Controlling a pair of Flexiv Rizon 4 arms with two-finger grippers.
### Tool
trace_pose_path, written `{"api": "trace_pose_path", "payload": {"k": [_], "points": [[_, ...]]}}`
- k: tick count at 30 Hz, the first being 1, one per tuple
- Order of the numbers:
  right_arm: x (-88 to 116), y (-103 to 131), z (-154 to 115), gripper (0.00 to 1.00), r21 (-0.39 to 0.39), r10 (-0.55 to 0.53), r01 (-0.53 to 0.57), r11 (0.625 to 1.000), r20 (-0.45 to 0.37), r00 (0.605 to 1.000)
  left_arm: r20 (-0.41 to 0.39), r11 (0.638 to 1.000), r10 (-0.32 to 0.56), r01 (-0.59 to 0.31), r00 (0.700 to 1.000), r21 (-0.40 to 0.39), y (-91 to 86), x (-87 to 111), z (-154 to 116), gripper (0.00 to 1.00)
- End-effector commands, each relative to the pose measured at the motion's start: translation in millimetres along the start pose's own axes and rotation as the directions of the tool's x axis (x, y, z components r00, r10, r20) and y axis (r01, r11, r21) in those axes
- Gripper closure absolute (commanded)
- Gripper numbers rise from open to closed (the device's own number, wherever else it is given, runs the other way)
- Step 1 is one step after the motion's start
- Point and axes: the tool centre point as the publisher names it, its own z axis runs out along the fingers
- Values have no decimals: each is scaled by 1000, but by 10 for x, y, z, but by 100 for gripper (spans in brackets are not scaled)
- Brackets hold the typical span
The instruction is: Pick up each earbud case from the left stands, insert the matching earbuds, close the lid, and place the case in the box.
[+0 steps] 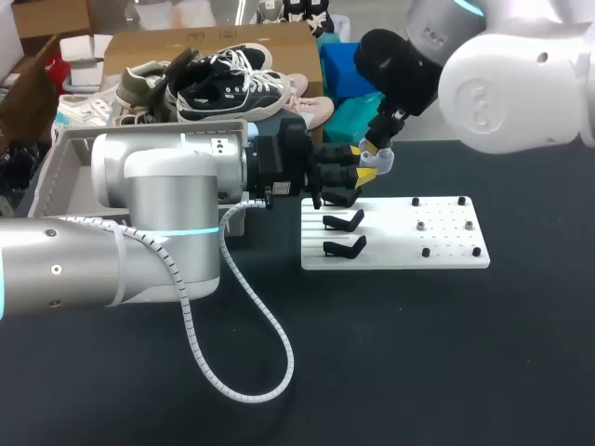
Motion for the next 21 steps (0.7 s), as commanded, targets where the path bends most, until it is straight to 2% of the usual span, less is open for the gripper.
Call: {"api": "trace_pose_path", "payload": {"k": [1,21], "points": [[21,-3,-14,100,5,-3,3,1000,-5,1000,2,1000,2,-2,1000,-8,-15,3,3,100],[61,7,43,100,-5,-5,5,1000,-13,1000,2,1000,2,-2,1000,-8,-15,3,3,100]]}}
